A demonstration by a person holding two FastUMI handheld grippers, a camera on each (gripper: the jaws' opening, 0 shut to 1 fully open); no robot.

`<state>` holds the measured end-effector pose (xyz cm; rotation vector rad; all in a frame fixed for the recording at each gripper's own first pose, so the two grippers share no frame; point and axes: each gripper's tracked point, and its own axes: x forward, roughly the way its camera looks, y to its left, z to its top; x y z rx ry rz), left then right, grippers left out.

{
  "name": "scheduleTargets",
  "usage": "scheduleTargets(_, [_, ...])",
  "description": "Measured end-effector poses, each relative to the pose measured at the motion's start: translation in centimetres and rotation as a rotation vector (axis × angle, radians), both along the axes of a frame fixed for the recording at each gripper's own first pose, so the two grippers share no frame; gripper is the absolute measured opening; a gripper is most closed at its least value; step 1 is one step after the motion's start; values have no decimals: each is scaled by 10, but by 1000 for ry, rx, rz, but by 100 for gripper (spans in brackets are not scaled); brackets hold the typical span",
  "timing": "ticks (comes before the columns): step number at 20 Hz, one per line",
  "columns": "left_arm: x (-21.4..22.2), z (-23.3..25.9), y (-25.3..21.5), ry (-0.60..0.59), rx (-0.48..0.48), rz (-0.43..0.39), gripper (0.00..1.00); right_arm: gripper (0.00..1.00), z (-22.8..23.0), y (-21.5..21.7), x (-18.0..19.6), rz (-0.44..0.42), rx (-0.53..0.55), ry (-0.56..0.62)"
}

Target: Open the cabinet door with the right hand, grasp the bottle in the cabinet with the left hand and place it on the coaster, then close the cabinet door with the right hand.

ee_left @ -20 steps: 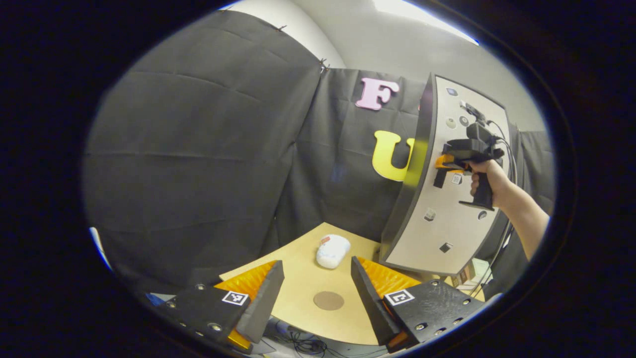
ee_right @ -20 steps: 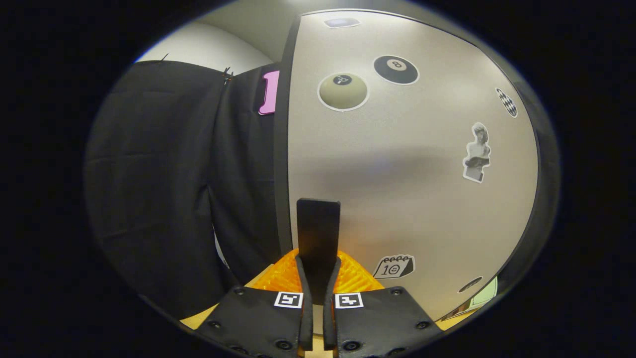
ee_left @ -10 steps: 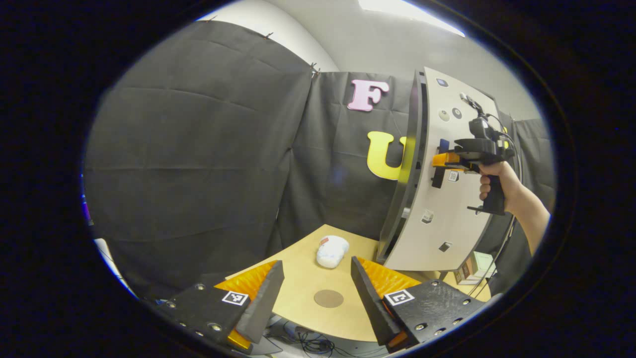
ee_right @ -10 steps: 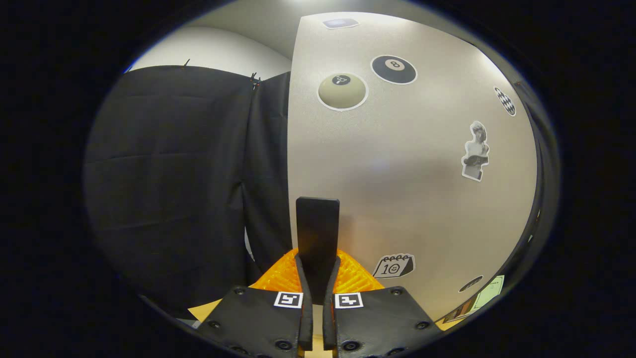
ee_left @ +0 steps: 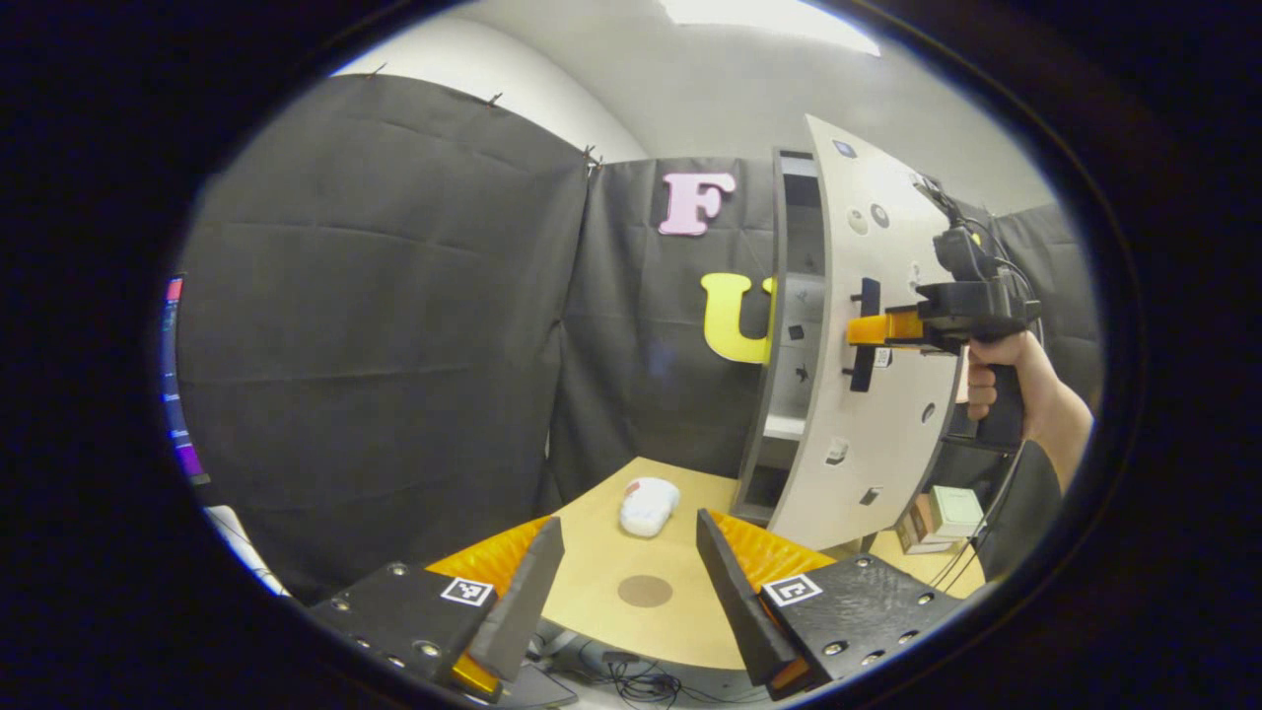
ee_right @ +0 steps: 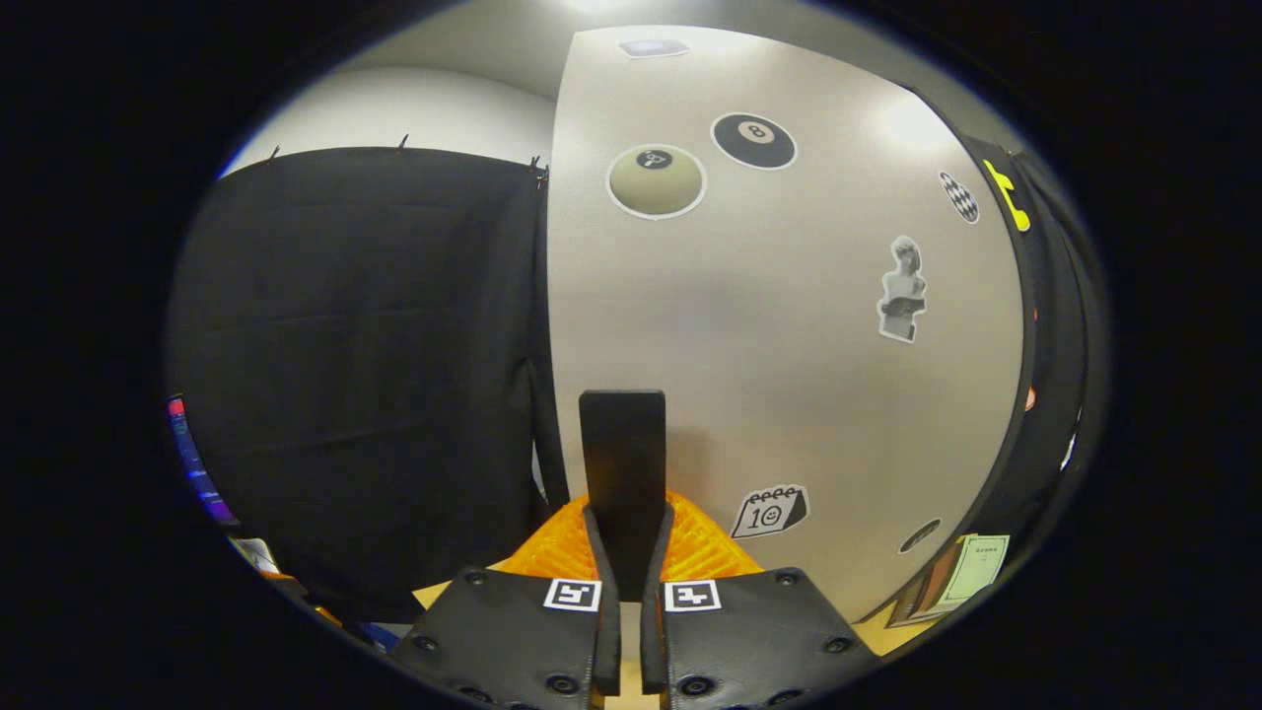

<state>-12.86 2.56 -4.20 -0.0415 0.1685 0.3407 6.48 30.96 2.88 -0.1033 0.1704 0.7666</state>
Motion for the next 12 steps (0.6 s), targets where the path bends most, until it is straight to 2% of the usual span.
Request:
scheduleTargets(8, [-14,-14,-56,30,-4,-51,82,8,0,-35,-7,47,39,33])
scheduleTargets(12, [-20,-21,-84,35,-74,-75,82,8,0,-54,-6,58,74,62])
